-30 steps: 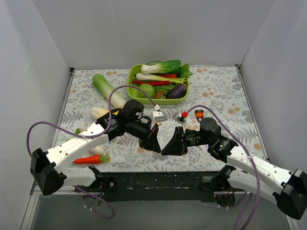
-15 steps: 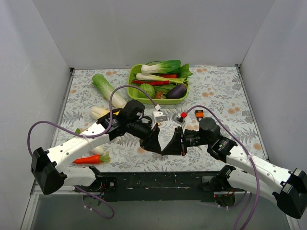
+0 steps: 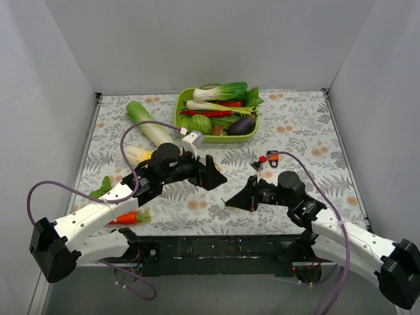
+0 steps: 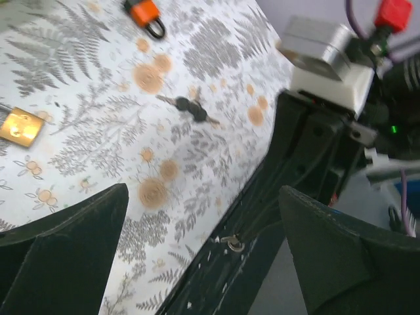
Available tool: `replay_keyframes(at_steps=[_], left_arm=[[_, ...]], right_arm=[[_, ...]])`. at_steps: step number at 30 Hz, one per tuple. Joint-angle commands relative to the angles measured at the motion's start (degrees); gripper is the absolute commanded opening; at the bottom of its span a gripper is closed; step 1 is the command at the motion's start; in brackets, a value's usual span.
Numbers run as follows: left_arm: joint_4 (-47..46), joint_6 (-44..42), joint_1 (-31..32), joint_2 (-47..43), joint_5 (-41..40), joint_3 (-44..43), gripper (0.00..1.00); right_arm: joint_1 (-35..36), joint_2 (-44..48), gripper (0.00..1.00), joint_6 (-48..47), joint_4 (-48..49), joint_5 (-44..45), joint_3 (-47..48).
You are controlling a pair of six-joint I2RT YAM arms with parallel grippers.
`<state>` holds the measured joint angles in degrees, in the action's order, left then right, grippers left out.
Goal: Unlock with the key
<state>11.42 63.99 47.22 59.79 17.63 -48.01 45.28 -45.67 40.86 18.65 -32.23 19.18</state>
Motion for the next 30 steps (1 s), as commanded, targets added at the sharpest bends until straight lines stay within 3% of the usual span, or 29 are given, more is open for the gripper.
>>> replay_keyframes(at_steps=[1,5,11,14,17,22,26,30], left_arm=[[-7.12,12.02,-2.22,3.66,-12.14,0.55,0.98],[-2.91,19.66,-2.66,11.55,-21.29,-0.68,0.94],[-0.09,23.11,-2.66,24.13,-24.04,-5.14,0.83],[2.54,22.59,-2.66,31.77,-24.48,-9.8,0.65],[6.84,21.8,-2.66,38.11,-27.2,-15.6,0.58],[11.51,21.53,-2.66,44.88,-32.2,-22.64,0.56],[20.9,23.98,-2.57,52.25,-36.25,-29.94,0.52],[22.15,24.69,-2.57,53.93,-35.65,-32.14,0.52]], right_arm=[[-5.18,2.6,0.01,1.5,4.9,3.23,-2.3],[-8.88,4.44,0.01,0.97,4.55,3.84,-3.71],[-10.65,4.97,0.01,1.33,4.64,6.12,-4.15],[-10.82,6.03,0.01,1.24,4.46,6.3,-4.06],[-10.91,7.61,0.01,1.15,4.11,6.04,-4.24],[-10.91,10.07,0.01,1.5,3.58,6.04,-5.29],[-11.0,11.21,0.01,1.85,4.02,5.25,-5.47],[-11.09,12.09,0.01,1.85,4.2,4.37,-5.64]])
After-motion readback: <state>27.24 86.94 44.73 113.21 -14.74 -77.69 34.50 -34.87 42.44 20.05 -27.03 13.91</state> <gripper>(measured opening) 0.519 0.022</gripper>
